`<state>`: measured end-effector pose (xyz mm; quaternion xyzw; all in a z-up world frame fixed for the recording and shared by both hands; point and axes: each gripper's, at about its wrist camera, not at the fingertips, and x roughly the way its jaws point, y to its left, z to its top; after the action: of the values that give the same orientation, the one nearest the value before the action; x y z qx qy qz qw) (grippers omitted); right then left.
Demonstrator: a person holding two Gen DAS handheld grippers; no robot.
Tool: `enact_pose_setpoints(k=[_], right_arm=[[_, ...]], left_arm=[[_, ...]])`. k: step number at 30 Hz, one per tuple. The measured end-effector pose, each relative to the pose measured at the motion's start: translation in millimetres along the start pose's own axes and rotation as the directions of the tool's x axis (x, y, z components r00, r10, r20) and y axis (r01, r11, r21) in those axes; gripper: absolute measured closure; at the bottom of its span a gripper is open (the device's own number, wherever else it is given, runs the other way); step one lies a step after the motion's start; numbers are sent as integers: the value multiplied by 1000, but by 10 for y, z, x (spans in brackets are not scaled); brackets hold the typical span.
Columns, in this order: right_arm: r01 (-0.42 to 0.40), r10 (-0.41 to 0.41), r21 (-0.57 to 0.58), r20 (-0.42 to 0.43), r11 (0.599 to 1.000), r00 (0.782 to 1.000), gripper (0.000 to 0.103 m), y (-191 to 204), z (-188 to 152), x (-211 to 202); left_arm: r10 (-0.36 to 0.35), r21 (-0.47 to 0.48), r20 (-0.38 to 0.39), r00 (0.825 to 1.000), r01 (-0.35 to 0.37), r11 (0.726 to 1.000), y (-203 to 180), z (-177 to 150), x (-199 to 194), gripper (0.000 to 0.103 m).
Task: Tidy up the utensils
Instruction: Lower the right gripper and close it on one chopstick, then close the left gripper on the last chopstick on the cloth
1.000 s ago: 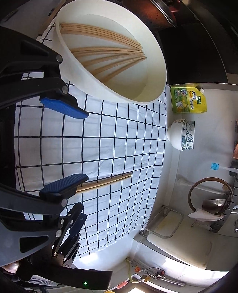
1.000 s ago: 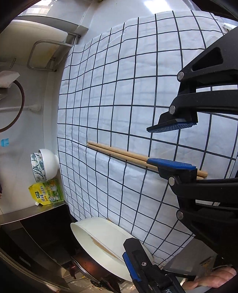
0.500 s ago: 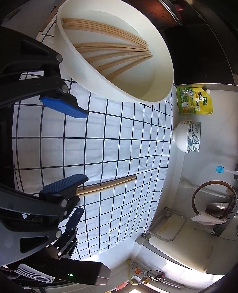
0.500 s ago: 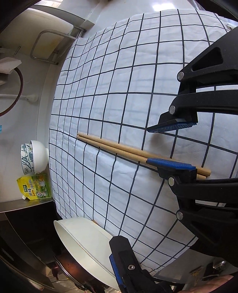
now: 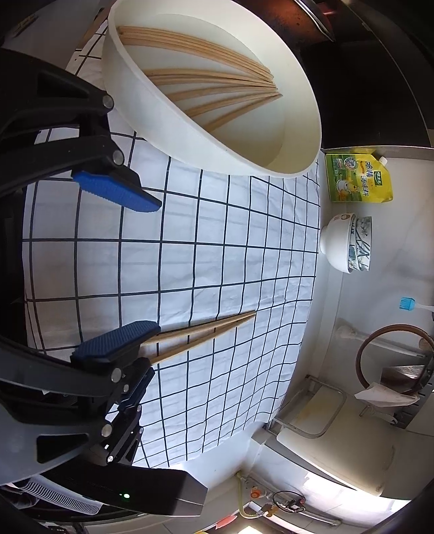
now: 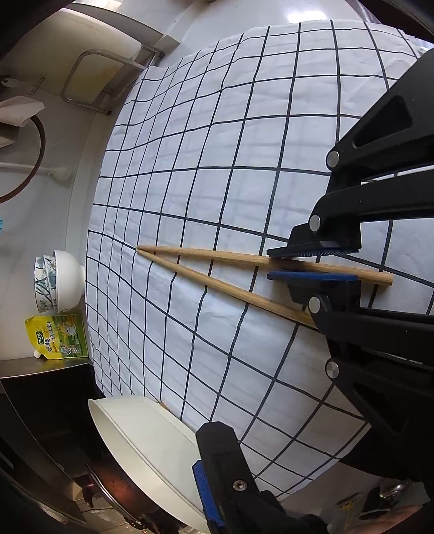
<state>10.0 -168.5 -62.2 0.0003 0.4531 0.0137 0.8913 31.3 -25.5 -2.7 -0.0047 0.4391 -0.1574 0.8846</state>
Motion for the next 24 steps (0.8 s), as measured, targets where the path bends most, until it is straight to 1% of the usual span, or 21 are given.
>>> enact_pose_setpoints(k=[6,8,12,17,22,23,24], right_arm=[[11,-11,49,5,999,1000,96,-261,-55,-49],[24,-24,69,5,997,1000,96,-372,-88,-82],[47,-48,113,4,993,999,96,-601,-161,-145],[72,-73,156,0,985,997,96,-832,-218,-193],[64,-65,174,1,983,998,96,-916,-233,-218],[54,-57,179,10,982,998,95,-927,-227,-233],[46,-51,183,18,982,999,87,-935,-219,-247]], left_arm=[[-2,25,-25,1000,3,1000,-167,-23,96,32],[-1,25,-32,1000,1,1000,-215,-17,140,28],[5,29,-42,999,-4,1000,-302,14,246,25],[16,51,-54,998,-13,999,-450,38,410,25],[33,66,-63,997,-29,997,-544,59,552,24],[39,68,-62,997,-35,997,-555,64,573,24],[46,69,-61,997,-42,997,-560,70,595,23]])
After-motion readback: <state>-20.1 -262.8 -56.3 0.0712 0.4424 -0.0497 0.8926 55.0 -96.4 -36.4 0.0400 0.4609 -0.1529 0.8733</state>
